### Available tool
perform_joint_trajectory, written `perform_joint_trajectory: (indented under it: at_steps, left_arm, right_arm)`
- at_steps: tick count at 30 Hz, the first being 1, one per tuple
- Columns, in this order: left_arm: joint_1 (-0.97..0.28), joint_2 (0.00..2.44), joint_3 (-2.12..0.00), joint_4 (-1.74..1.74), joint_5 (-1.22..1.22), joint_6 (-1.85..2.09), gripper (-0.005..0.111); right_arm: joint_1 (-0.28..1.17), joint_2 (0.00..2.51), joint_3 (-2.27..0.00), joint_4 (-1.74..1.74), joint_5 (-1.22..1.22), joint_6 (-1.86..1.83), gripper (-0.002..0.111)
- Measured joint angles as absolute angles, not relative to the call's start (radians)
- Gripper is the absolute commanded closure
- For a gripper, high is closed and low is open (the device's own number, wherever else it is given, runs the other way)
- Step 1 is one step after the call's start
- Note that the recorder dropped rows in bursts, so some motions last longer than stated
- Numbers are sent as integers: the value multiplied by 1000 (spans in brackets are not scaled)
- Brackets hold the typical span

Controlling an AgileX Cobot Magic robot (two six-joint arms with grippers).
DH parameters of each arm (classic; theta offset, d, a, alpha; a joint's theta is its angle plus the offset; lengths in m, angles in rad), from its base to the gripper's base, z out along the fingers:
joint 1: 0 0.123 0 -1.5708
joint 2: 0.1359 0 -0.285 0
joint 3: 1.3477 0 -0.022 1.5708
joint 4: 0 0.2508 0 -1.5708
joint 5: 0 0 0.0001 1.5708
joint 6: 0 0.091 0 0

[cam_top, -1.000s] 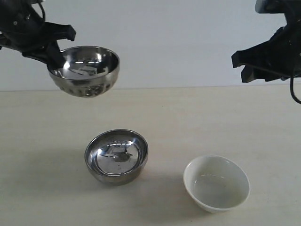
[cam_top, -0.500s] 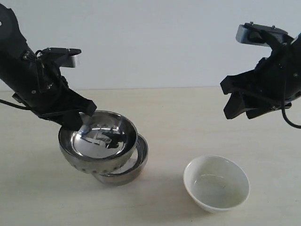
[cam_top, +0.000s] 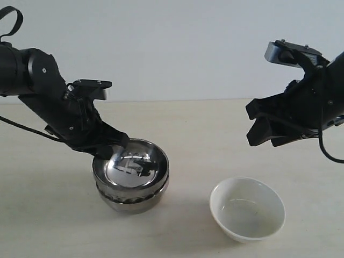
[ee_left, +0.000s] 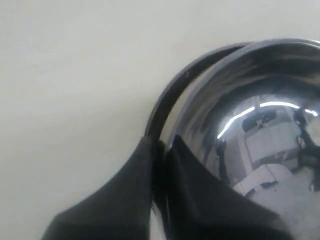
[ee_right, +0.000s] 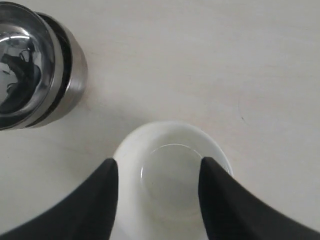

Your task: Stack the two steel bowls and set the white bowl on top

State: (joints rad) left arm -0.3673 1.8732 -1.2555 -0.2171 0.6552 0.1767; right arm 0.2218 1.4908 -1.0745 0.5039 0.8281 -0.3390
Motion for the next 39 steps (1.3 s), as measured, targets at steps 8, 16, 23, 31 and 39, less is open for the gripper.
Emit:
perform_joint_trajectory:
  at_steps: [8, 16, 23, 31, 39]
  left_arm:
    - [-367, 1882, -1267, -233, 639, 177, 103]
    - [-367, 1882, -1267, -251, 660, 196, 103]
    - [-367, 1897, -1267, -255, 668, 198, 72]
    - [-367, 1898, -1284, -257, 682, 198, 67]
    - [-367, 1893, -1336, -226, 771, 198, 85]
  right_arm:
    - [222, 1491, -1074, 506, 819, -340, 64]
    - [222, 1491, -1074, 508, 819, -357, 64]
    - [222, 1491, -1074, 512, 825, -361, 64]
    - [222, 1491, -1074, 527, 830, -373, 64]
    - [222, 1491, -1074, 532, 833, -385, 64]
